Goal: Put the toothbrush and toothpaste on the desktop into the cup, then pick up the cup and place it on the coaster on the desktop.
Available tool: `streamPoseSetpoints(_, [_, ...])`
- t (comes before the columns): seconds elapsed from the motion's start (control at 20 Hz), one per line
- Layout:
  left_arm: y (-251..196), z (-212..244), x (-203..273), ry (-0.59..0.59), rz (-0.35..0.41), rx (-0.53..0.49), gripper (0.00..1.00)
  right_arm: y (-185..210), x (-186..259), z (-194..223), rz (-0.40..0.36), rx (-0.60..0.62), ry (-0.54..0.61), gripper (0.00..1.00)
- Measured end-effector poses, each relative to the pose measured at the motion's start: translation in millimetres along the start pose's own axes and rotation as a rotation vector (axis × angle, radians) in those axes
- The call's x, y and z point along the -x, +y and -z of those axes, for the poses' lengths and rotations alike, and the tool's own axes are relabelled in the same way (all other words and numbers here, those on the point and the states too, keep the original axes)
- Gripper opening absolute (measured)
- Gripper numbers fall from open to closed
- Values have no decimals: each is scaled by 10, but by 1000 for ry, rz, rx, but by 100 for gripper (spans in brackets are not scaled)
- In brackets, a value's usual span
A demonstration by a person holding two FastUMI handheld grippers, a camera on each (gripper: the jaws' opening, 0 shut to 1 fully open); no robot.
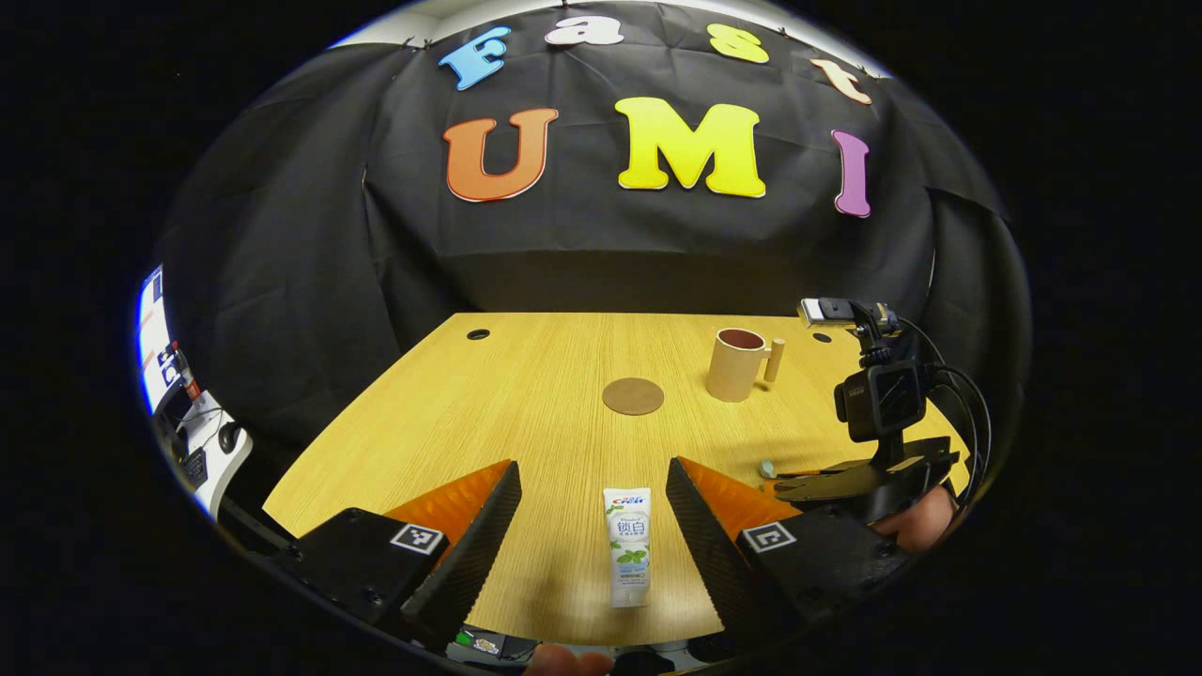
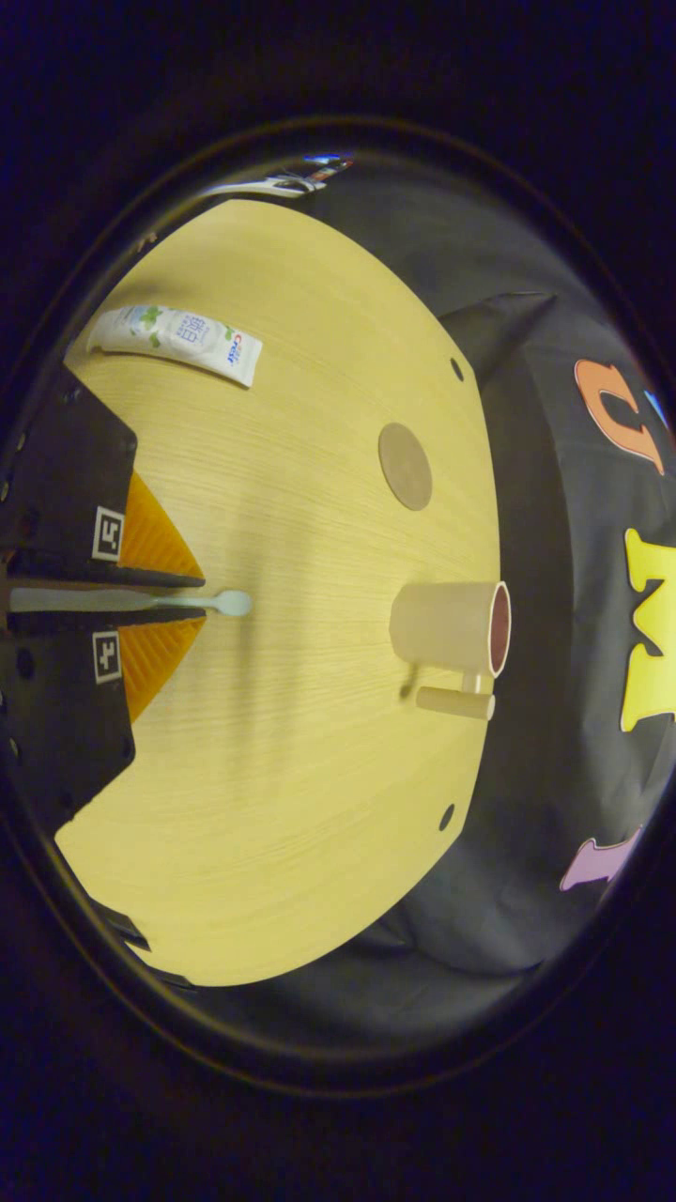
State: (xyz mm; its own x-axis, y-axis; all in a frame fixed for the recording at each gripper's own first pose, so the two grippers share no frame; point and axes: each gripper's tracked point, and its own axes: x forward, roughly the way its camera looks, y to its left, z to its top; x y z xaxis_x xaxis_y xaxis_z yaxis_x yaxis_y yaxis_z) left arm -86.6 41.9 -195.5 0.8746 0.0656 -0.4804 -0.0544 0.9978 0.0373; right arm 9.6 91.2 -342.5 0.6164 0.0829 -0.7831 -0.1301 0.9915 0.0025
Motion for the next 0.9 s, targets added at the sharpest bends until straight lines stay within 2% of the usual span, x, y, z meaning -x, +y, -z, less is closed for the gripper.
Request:
streamPoseSetpoints(0.05, [4,3,-13,0,1,2,99,-8,-5,1,1,-8,-5,12])
streamPoseSetpoints(0.1, [1,9,-25,2,2,3,99,-3,-11,-8,0,-5,1,2])
streamPoseSetpoints(0.25, [-25,57,-64,11,8,11,99,1,-15,-5,-10,3,7,0])
streamPoseSetpoints(0.6, [-169,335,-208,51,40,19,99,-53,220,-198,-39,-7,-46,0])
streamPoseSetpoints(0.9, [-306,902,-416,156,61,-1,99,-165,627,-463,-57,-23,-144,0])
